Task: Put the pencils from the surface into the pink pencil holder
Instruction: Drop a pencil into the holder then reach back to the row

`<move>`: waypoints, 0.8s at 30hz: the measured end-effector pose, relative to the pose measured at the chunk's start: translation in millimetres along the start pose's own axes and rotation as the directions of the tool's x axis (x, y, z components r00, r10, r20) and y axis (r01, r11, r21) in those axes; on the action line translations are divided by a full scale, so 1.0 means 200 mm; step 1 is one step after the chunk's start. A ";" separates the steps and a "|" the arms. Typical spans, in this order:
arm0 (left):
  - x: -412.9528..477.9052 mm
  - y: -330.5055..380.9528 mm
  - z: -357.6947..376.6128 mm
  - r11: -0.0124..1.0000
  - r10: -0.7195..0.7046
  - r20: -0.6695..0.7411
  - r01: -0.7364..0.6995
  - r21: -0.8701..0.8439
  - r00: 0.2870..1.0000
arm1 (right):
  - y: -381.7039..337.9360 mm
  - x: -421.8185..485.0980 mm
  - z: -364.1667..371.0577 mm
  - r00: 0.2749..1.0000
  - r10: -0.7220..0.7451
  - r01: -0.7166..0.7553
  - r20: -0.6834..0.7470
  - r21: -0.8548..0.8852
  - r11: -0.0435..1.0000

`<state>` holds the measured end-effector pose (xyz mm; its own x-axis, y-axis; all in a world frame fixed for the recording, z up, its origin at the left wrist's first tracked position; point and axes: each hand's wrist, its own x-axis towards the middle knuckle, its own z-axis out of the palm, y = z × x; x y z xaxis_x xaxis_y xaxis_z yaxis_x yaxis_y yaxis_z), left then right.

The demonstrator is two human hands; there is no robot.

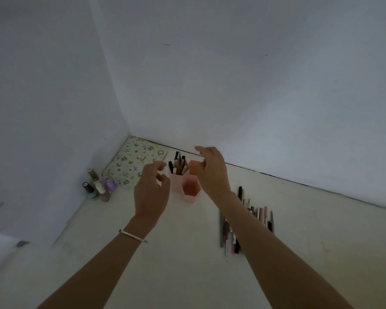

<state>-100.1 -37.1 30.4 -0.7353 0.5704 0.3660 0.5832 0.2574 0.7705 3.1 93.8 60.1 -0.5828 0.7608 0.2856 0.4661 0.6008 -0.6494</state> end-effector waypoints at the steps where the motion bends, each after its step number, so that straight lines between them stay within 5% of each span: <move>1: -0.03 0.04 0.03 0.999 0.051 0.046 -0.051 0.004 0.998 | 0.02 0.00 -0.05 0.996 0.051 -0.047 -0.069 0.053 0.997; 5: -0.16 0.16 0.24 0.985 0.088 0.368 -0.135 0.105 0.926 | 0.12 -0.01 -0.27 0.952 0.192 -0.163 -0.238 0.134 0.977; 9: -0.27 0.19 0.49 0.963 -0.207 0.584 0.056 0.265 0.785 | 0.25 -0.09 -0.44 0.919 0.302 -0.263 -0.252 0.176 0.949; 13: -0.38 0.20 0.66 0.889 -0.417 0.621 0.157 0.430 0.663 | 0.39 -0.21 -0.52 0.902 0.352 -0.324 -0.250 0.148 0.934; 24: -0.41 0.22 0.78 0.842 -0.537 0.592 0.335 0.423 0.602 | 0.57 -0.38 -0.47 0.897 0.415 -0.400 -0.154 0.117 0.909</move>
<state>40.2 48.8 -46.6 -0.5511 0.6665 -0.5021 0.3909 0.7378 0.5504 163.8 127.9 30.4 -0.2267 0.9693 0.0952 0.5791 0.2127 -0.7870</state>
